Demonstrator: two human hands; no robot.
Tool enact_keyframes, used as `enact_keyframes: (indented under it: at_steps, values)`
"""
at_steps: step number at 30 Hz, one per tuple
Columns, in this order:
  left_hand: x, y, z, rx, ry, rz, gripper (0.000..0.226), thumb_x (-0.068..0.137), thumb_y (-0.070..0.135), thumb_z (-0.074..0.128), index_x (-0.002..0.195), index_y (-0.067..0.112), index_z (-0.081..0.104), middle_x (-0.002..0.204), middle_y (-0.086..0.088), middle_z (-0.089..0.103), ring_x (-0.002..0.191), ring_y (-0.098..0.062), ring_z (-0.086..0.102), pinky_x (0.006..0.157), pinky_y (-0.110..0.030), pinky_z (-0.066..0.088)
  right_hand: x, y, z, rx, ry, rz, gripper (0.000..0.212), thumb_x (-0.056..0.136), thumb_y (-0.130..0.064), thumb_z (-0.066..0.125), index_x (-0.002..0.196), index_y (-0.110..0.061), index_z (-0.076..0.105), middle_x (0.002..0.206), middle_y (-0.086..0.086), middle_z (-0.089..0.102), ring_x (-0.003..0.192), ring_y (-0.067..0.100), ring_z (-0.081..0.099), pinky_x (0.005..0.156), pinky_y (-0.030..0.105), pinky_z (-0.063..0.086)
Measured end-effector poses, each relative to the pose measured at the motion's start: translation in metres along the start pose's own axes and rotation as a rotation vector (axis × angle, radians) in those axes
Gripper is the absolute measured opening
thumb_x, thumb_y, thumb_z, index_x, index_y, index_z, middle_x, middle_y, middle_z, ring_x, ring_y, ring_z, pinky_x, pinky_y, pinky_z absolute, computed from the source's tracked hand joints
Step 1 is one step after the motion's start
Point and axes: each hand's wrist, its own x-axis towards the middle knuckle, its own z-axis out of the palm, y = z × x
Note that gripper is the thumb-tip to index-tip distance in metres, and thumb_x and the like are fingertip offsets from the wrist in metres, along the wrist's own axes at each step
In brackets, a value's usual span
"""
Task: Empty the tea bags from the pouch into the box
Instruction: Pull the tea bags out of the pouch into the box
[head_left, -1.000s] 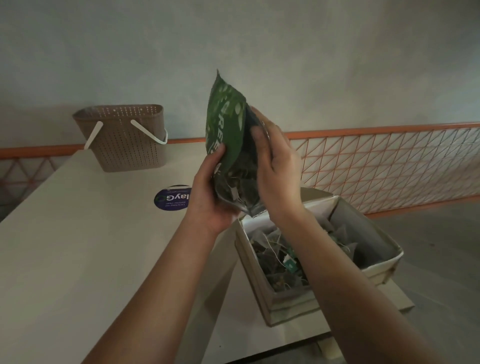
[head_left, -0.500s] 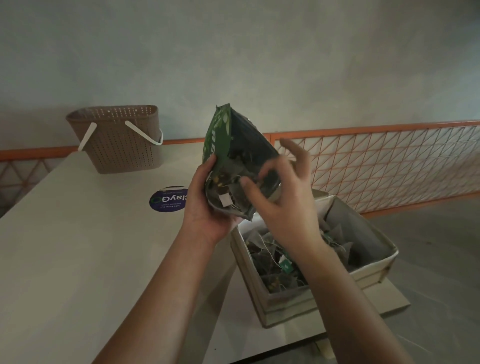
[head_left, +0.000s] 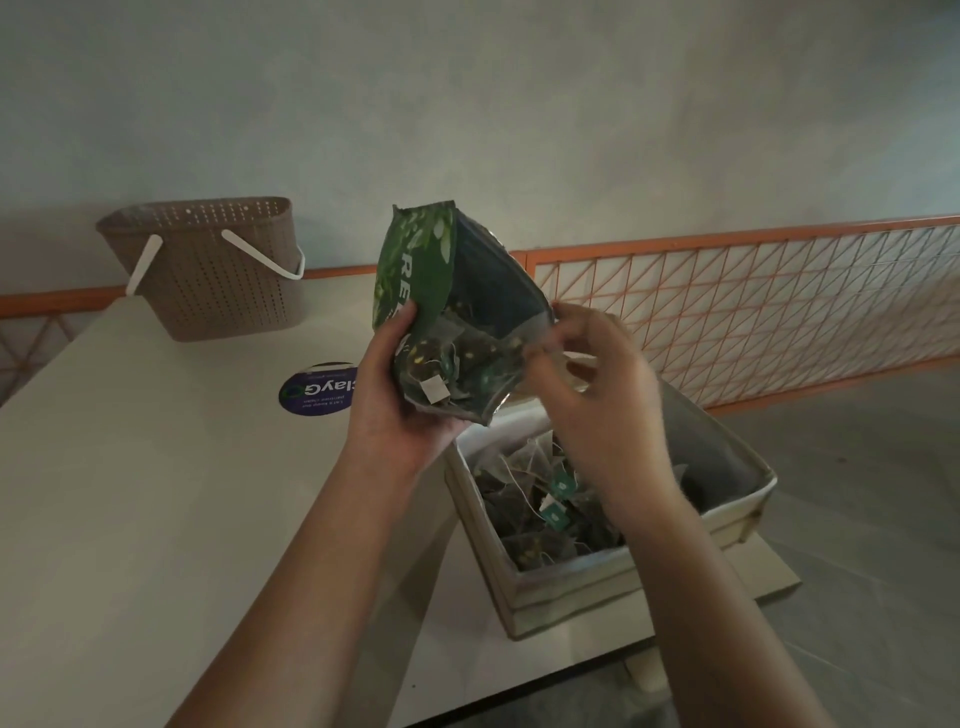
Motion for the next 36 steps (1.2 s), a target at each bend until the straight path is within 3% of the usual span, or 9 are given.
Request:
enact_keyframes:
  at_steps: [3, 8, 12, 17, 20, 22, 27, 33, 36]
  values:
    - [0.001, 0.000, -0.002, -0.006, 0.015, 0.015, 0.065, 0.081, 0.045, 0.070, 0.140, 0.021, 0.060, 0.138, -0.008, 0.065, 0.124, -0.032, 0.064, 0.092, -0.047, 0.057, -0.003, -0.003, -0.018, 0.160, 0.094, 0.045, 0.010, 0.091, -0.019, 0.065, 0.090, -0.015, 0.057, 0.089, -0.003, 0.069, 0.083, 0.009, 0.067, 0.073, 0.023, 0.057]
    - [-0.001, -0.001, -0.005, -0.031, -0.037, 0.022, 0.049, 0.088, 0.046, 0.061, 0.129, 0.019, 0.069, 0.133, -0.006, 0.067, 0.118, -0.030, 0.068, 0.096, -0.046, 0.057, -0.011, 0.014, -0.030, 0.128, 0.090, 0.135, 0.018, 0.085, -0.014, 0.070, 0.095, -0.019, 0.055, 0.082, -0.004, 0.064, 0.066, 0.012, 0.061, 0.056, 0.023, 0.049]
    - [-0.002, -0.001, -0.007, -0.038, -0.067, 0.018, 0.066, 0.086, 0.048, 0.063, 0.146, 0.021, 0.055, 0.153, -0.007, 0.051, 0.139, -0.031, 0.049, 0.109, -0.048, 0.047, -0.019, 0.028, -0.024, -0.025, -0.072, 0.206, 0.024, 0.084, -0.022, 0.072, 0.102, -0.028, 0.058, 0.102, -0.013, 0.060, 0.087, 0.000, 0.059, 0.067, 0.020, 0.049]
    - [-0.006, -0.001, -0.003, -0.010, -0.028, 0.032, 0.066, 0.084, 0.049, 0.063, 0.144, 0.020, 0.056, 0.151, -0.006, 0.052, 0.133, -0.029, 0.056, 0.106, -0.045, 0.050, -0.016, 0.014, -0.011, -0.004, 0.031, 0.042, 0.018, 0.082, -0.022, 0.073, 0.093, -0.031, 0.063, 0.113, -0.017, 0.046, 0.116, 0.009, 0.046, 0.099, 0.035, 0.044]
    - [-0.008, -0.002, -0.001, 0.007, -0.025, 0.048, 0.061, 0.086, 0.050, 0.058, 0.140, 0.020, 0.061, 0.144, -0.005, 0.060, 0.125, -0.027, 0.063, 0.095, -0.042, 0.057, -0.009, 0.003, 0.000, -0.051, 0.021, -0.079, 0.010, 0.081, -0.033, 0.071, 0.090, -0.030, 0.069, 0.116, -0.016, 0.045, 0.118, 0.010, 0.045, 0.096, 0.034, 0.045]
    - [-0.008, -0.003, -0.002, 0.002, -0.017, 0.055, 0.059, 0.091, 0.051, 0.055, 0.140, 0.019, 0.060, 0.144, -0.006, 0.059, 0.124, -0.026, 0.062, 0.094, -0.039, 0.055, -0.003, 0.000, 0.010, -0.210, 0.000, -0.123, 0.021, 0.081, -0.041, 0.068, 0.100, -0.032, 0.071, 0.125, -0.005, 0.047, 0.121, 0.023, 0.046, 0.094, 0.040, 0.049]
    - [-0.008, -0.007, -0.005, -0.021, -0.018, 0.064, 0.065, 0.091, 0.049, 0.058, 0.148, 0.018, 0.052, 0.157, -0.007, 0.046, 0.146, -0.028, 0.041, 0.122, -0.046, 0.026, 0.008, -0.004, 0.031, -0.698, -0.001, -0.084, 0.040, 0.090, -0.049, 0.057, 0.127, -0.032, 0.060, 0.135, 0.005, 0.043, 0.120, 0.029, 0.044, 0.089, 0.042, 0.046]
    - [-0.012, -0.009, -0.003, -0.029, -0.022, 0.078, 0.071, 0.085, 0.049, 0.060, 0.148, 0.019, 0.051, 0.152, -0.008, 0.052, 0.141, -0.027, 0.048, 0.112, -0.044, 0.040, 0.009, -0.001, 0.043, -0.739, 0.149, -0.135, 0.013, 0.083, -0.037, 0.069, 0.091, -0.029, 0.074, 0.109, 0.003, 0.056, 0.099, 0.026, 0.053, 0.072, 0.037, 0.044]
    - [-0.013, -0.007, 0.000, -0.025, -0.034, 0.076, 0.065, 0.084, 0.049, 0.058, 0.142, 0.019, 0.058, 0.146, -0.008, 0.058, 0.128, -0.028, 0.059, 0.104, -0.044, 0.047, 0.009, 0.001, 0.039, -0.599, 0.187, -0.163, 0.006, 0.083, -0.029, 0.069, 0.085, -0.025, 0.073, 0.105, 0.002, 0.060, 0.097, 0.025, 0.056, 0.072, 0.037, 0.048]
